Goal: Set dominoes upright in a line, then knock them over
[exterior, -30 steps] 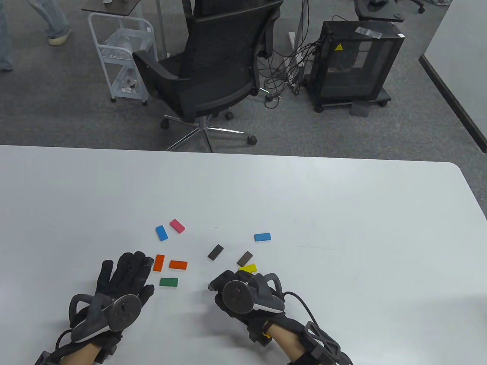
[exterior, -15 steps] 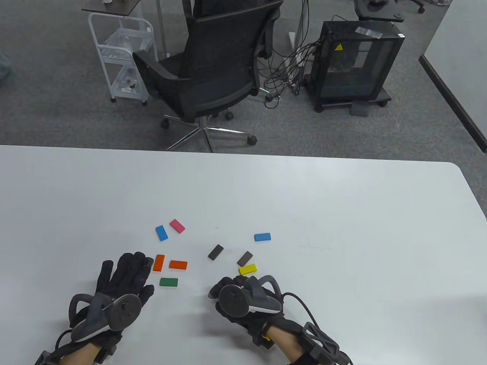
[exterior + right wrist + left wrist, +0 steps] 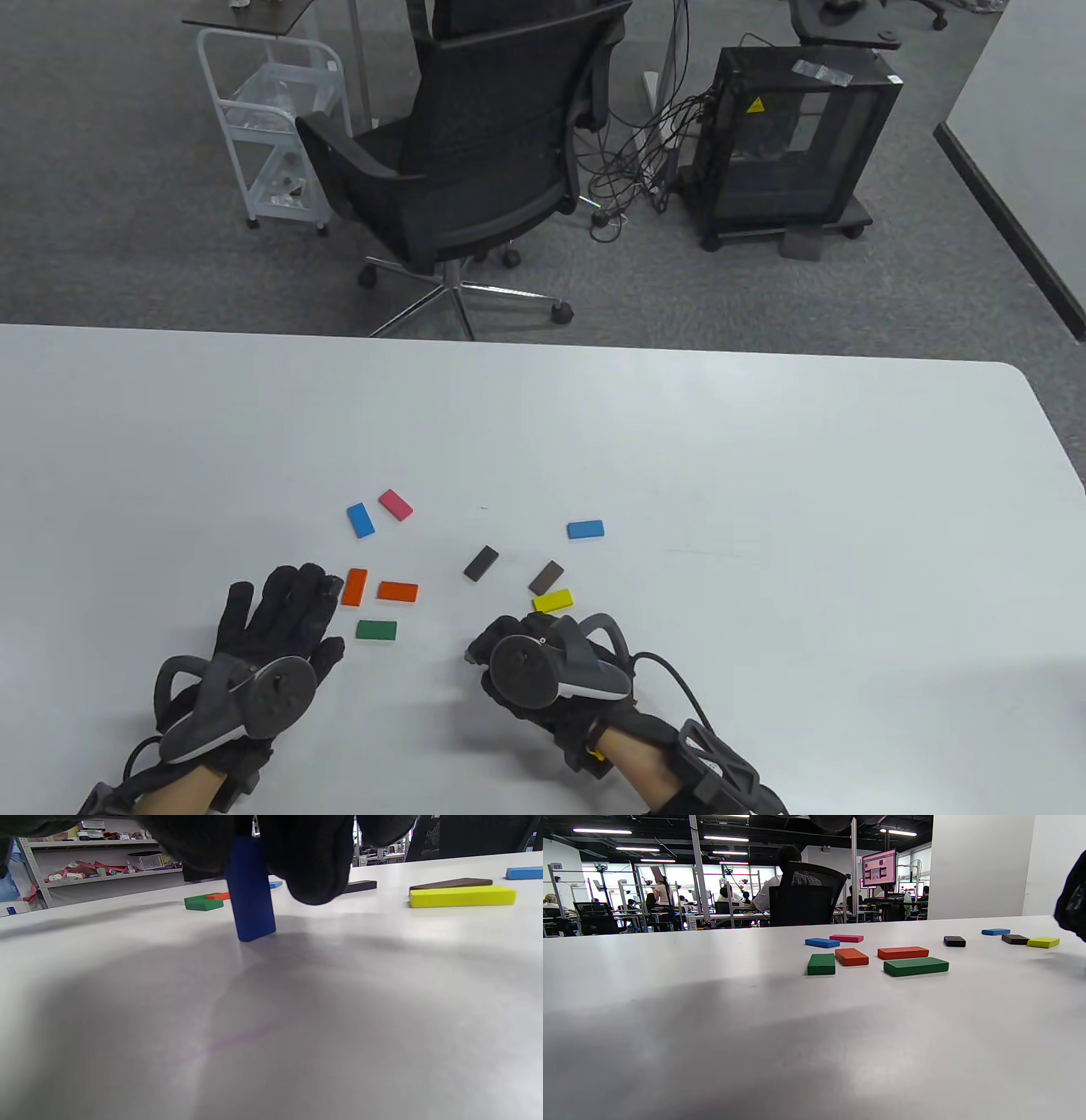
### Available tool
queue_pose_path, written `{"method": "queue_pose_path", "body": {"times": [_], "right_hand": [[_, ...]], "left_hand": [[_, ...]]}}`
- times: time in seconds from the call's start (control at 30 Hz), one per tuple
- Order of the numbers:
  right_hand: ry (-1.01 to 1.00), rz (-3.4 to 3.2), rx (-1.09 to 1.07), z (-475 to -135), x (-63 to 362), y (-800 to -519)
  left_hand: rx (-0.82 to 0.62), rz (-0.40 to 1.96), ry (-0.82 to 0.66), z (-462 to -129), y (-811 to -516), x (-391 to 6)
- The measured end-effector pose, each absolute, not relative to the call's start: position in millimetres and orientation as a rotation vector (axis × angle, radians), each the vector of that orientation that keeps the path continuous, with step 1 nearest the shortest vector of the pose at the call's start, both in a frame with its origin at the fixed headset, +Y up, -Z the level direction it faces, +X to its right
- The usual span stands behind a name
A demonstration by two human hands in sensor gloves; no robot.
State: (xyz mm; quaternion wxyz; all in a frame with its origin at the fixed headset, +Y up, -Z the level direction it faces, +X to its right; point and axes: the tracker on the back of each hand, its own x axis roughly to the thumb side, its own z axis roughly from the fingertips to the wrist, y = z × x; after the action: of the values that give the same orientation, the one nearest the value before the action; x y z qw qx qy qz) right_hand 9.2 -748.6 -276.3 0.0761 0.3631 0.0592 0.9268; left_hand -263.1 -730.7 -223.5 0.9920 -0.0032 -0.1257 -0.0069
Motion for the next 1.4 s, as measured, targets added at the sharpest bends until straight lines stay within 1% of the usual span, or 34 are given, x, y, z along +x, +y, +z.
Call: {"method": "queue_pose_path", "body": {"times": [0.53, 0.77, 0.97, 1.13, 1.23, 1.4], "right_hand": [[0.185, 2.790, 1.107, -274.0, 8.8, -747.6], [0.185, 2.833, 1.077, -275.7, 17.5, -735.5], [0.101, 2.926, 0.953, -293.3, 36.4, -727.7], [0.096, 3.031, 0.842, -314.2, 49.4, -737.5], [0.137, 3.071, 0.787, -327.5, 52.1, -745.1], [0.070, 3.137, 0.759, -344.8, 47.3, -750.9]], "left_hand": [[-0.009, -0.018, -0.252, -223.2, -730.6, -262.9], [-0.007, -0.019, -0.255, -223.0, -730.5, -262.5], [-0.007, -0.021, -0.258, -222.8, -730.7, -262.0], [-0.008, -0.024, -0.261, -222.5, -731.0, -261.5], [-0.011, -0.026, -0.261, -222.5, -731.2, -261.2], [-0.014, -0.027, -0.263, -222.5, -731.6, -260.8]]}}
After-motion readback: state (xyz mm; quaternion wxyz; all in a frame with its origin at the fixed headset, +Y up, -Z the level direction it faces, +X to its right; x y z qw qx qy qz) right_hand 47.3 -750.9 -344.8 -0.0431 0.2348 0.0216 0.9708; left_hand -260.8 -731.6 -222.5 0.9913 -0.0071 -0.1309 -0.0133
